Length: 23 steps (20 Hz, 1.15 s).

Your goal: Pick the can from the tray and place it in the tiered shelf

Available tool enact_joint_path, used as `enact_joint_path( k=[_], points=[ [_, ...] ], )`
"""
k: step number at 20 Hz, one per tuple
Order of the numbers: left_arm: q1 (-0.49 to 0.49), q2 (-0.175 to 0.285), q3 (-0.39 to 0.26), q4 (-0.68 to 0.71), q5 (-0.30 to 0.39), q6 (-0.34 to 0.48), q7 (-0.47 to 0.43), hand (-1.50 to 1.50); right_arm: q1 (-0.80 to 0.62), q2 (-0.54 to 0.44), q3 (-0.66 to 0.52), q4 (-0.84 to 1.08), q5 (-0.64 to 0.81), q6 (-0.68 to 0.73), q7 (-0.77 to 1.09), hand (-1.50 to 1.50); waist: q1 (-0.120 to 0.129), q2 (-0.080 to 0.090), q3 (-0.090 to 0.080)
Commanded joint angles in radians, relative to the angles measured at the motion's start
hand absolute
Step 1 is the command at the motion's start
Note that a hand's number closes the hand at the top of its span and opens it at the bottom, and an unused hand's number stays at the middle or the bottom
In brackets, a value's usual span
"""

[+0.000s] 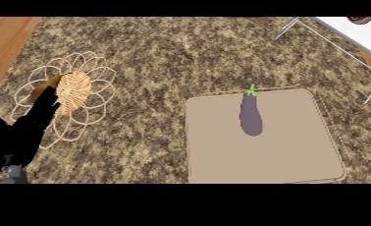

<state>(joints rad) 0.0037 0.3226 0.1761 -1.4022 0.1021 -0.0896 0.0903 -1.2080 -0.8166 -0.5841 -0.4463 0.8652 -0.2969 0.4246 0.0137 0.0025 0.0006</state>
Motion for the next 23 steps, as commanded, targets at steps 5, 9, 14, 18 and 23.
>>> enact_joint_path(
  k=[5,9,14,18,23],
  points=[
    [-0.014,-0.002,0.015,-0.012,-0.005,0.016,0.034,0.00,0.026,-0.028,-0.061,-0.185,-0.138,0.033,-0.018,-1.50,-0.019,-0.008,-0.001],
    [0.026,-0.013,0.013,-0.012,-0.013,0.014,0.005,0.00,0.087,-0.094,-0.082,-0.356,-0.187,0.137,0.069,-1.50,-0.042,-0.016,-0.002],
    [0.057,-0.010,0.036,-0.034,-0.010,0.035,0.026,0.00,0.195,-0.231,-0.138,-0.522,-0.220,0.305,0.201,-1.50,-0.081,-0.030,-0.002],
    [0.057,-0.016,0.048,0.008,-0.006,0.033,-0.002,0.00,0.295,-0.321,-0.214,-0.631,-0.291,0.512,0.280,-1.50,-0.103,-0.030,-0.002],
    [0.102,-0.011,0.049,-0.045,-0.010,0.029,-0.007,0.00,0.384,-0.451,-0.387,-0.785,-0.396,0.730,0.346,-1.50,-0.107,-0.032,-0.001]
  ],
)
